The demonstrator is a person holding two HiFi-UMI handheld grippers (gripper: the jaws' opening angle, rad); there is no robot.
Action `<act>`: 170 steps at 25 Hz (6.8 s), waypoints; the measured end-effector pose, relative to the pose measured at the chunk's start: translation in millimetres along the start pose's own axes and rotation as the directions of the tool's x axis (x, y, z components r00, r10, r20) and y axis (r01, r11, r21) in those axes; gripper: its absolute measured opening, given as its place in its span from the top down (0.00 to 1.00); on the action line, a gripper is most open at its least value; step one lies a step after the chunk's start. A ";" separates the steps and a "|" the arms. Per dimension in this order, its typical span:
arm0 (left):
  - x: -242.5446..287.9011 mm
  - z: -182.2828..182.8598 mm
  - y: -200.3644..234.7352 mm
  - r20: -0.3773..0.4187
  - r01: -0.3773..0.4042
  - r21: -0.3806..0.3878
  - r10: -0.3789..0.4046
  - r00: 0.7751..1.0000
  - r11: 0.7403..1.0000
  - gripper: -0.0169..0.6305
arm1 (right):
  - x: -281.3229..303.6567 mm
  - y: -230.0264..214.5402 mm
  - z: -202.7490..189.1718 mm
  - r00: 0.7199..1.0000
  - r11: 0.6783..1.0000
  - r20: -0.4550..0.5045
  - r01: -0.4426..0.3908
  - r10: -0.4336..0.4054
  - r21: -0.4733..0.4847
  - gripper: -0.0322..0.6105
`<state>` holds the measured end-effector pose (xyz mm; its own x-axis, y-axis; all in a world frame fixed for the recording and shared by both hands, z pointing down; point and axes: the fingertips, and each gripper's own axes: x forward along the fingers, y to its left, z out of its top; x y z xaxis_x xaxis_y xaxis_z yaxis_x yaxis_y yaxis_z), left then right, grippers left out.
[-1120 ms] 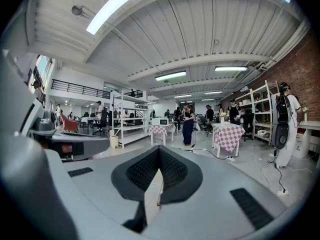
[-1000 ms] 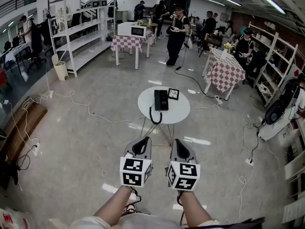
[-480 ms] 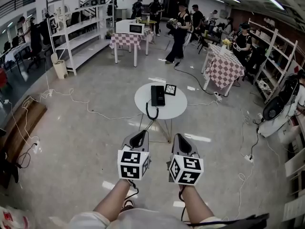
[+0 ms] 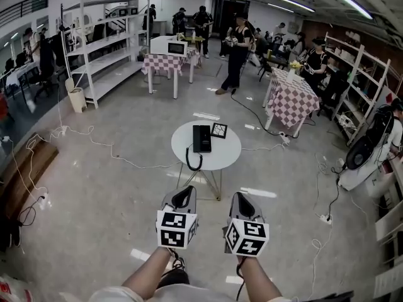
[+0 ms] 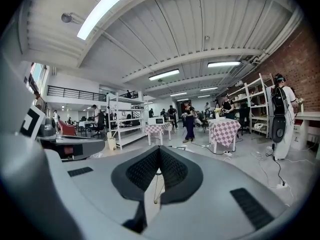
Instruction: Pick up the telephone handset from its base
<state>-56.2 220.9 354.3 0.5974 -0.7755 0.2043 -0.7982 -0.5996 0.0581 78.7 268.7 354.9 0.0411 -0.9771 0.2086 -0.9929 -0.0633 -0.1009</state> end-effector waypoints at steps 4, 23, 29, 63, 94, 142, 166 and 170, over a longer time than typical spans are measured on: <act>16.2 0.4 6.0 0.006 -0.008 -0.013 0.008 1.000 1.000 0.95 | 12.6 -10.5 -2.1 1.000 1.000 -0.004 0.013 -0.013 0.003 0.91; 127.8 21.1 82.4 0.016 -0.058 -0.034 0.058 0.998 0.998 0.95 | 146.8 -25.0 34.6 1.000 1.000 0.029 0.011 -0.011 -0.003 0.91; 160.6 25.3 104.6 0.007 -0.061 -0.030 0.061 0.998 0.998 0.95 | 185.8 -28.6 42.3 0.999 1.000 0.028 0.019 -0.019 -0.002 0.92; 231.0 9.5 169.8 -0.061 -0.075 -0.072 0.071 0.996 0.995 0.95 | 271.7 -51.5 27.7 0.994 0.995 -0.057 0.095 -0.094 0.022 0.92; 378.8 32.5 208.5 -0.077 -0.149 -0.089 0.142 0.987 0.985 0.95 | 440.0 -108.5 53.5 0.997 0.999 -0.073 0.016 -0.014 0.032 0.92; 448.2 -66.4 276.2 -0.345 -0.228 -0.157 0.162 0.924 0.961 0.95 | 576.3 -105.3 -39.3 0.942 0.997 -0.332 -0.022 0.044 0.070 0.91; 440.3 -157.2 247.8 -0.493 -0.194 -0.218 0.063 0.868 0.956 0.95 | 542.9 -112.9 -116.5 0.882 0.999 -0.471 0.006 0.019 0.052 0.92; 445.9 -159.8 244.1 -0.487 -0.176 -0.254 0.031 0.873 0.951 0.94 | 540.1 -118.5 -120.3 0.879 0.999 -0.477 0.018 0.008 0.050 0.91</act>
<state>3.0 -239.7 615.8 0.4589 -0.5996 0.6557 -0.8838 -0.3836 0.2678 205.1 -227.2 596.6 -0.0257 -0.7622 0.6469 -0.9851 -0.0906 -0.1459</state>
